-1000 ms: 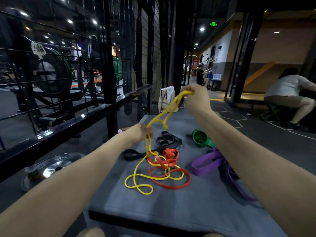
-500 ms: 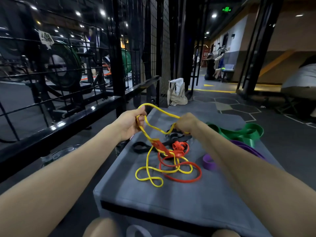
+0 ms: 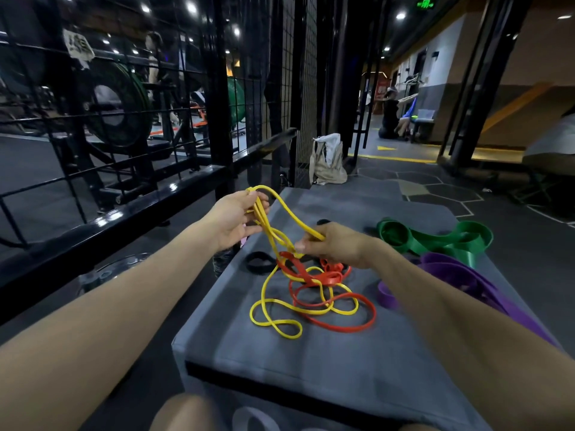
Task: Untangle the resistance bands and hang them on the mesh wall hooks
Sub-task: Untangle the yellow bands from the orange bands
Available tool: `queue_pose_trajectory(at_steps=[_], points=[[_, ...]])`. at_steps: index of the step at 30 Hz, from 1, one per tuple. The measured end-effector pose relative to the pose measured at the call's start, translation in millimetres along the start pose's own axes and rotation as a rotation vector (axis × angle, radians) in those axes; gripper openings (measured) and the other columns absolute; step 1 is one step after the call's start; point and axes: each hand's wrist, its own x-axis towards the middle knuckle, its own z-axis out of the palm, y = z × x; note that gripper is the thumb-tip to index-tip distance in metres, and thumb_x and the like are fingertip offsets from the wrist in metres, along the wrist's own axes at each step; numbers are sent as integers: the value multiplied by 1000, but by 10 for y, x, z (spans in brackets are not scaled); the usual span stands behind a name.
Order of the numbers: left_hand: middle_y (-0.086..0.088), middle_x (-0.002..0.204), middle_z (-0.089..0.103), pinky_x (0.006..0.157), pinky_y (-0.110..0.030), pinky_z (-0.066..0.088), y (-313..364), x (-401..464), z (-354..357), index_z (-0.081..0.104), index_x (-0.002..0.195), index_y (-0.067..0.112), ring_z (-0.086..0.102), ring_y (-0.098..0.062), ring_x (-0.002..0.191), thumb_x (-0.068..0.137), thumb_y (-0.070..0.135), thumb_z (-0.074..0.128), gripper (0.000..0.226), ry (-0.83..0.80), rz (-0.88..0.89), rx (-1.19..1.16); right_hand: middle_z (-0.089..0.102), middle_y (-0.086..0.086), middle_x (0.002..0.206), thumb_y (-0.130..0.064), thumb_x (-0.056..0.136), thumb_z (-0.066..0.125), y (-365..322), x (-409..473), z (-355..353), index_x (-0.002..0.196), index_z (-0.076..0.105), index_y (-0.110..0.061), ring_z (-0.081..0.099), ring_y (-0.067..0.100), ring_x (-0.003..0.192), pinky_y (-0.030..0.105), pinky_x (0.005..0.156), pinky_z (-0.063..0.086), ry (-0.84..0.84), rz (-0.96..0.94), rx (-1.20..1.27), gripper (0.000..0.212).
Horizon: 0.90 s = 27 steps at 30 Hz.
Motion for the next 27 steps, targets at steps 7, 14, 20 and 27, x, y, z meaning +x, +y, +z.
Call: queue_pose_trajectory(at_steps=[7,14,20,27], points=[[-3,85,57,92,-45,46,-39,31,42,61,92,16,55,-18,95,100,19,40,23,-45,31,4,43,0,63,-35,96,48,149,78,-59,89,67,-5,36,6,49,18,47,31,187,-38,115,36],[-2,80,55,78,-39,51,55,66,458,58,90,16,55,-12,80,100,17,41,20,-130,75,-77,50,5,65,-24,91,58,77,280,137,78,56,-3,45,11,57,25,58,37,259,-142,-175,25],[-4,87,61,83,-30,51,50,84,678,58,91,11,61,-15,83,99,24,42,22,-258,76,-48,50,5,58,-24,94,53,184,259,37,76,55,-4,47,3,45,16,45,35,551,-124,-3,27],[0,79,54,66,-22,42,-619,207,568,59,89,14,50,-12,73,88,28,63,15,-110,107,524,49,7,58,-28,97,47,373,162,-213,69,60,-18,42,16,50,29,53,35,708,-31,291,33]])
